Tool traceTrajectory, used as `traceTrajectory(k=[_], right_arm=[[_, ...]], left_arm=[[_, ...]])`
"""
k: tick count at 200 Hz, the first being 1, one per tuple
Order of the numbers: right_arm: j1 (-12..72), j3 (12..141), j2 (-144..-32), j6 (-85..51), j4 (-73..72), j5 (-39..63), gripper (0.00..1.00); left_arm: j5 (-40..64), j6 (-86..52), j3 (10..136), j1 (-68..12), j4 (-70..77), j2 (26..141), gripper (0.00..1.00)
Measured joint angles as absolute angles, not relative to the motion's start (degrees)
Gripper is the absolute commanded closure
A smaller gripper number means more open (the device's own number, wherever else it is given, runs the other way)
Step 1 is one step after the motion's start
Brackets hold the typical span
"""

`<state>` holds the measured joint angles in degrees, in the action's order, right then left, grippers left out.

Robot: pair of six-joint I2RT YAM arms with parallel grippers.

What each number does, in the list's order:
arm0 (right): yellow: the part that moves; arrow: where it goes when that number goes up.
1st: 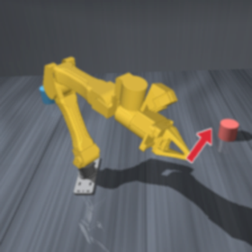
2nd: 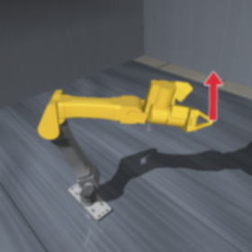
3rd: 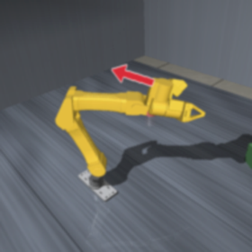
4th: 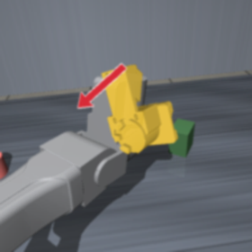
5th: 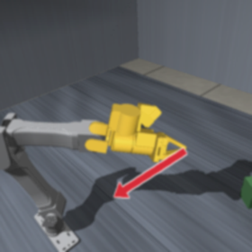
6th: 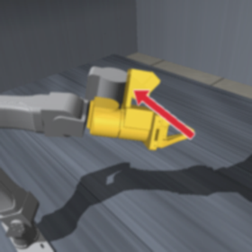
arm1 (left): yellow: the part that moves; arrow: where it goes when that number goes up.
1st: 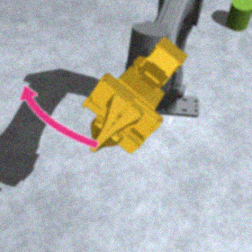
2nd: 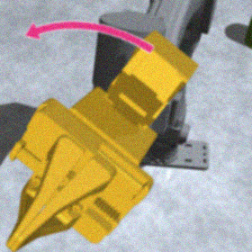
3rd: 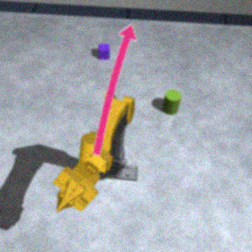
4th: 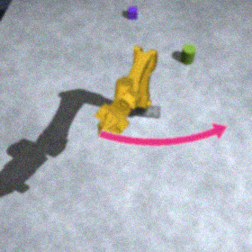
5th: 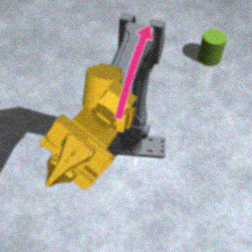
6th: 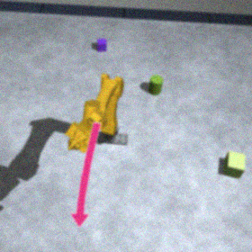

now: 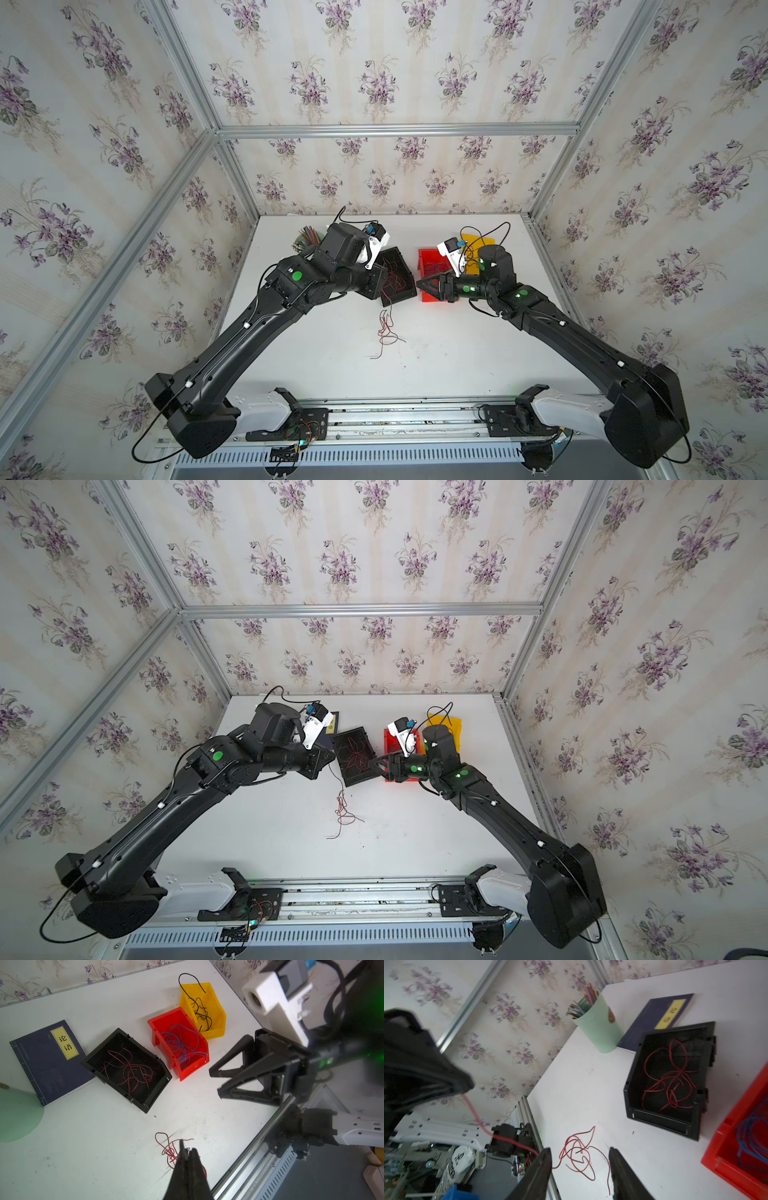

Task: Untangle and sort cables by color
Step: Untie the cable.

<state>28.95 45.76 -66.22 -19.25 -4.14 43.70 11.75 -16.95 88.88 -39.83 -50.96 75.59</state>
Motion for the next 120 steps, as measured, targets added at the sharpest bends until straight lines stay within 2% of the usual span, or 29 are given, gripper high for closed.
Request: traceTrajectory(k=[8,38,83,104,120], right_arm=[[29.3,43.3,-64.3,-18.5,-8.3,45.6,0.41],[33.3,39.5,-62.7,-14.8,-22.4,50.7,0.4],[40.7,43.9,-70.0,-9.6,-28.0,52.2,0.4],[41.3,44.6,-73.3,-7.5,-28.5,49.9,0.43],[41.5,44.4,-75.1,-5.9,-28.5,47.7,0.51]], left_arm=[[11.8,-16.9,89.8,-39.8,-51.1,76.3,1.0],[12.2,-16.5,91.7,-39.8,-51.3,77.4,1.0],[12.4,-16.5,92.7,-39.8,-51.5,77.4,1.0],[12.5,-16.5,93.8,-39.8,-51.4,77.5,1.0],[12.6,-16.6,94.6,-39.8,-51.4,77.6,1.0]])
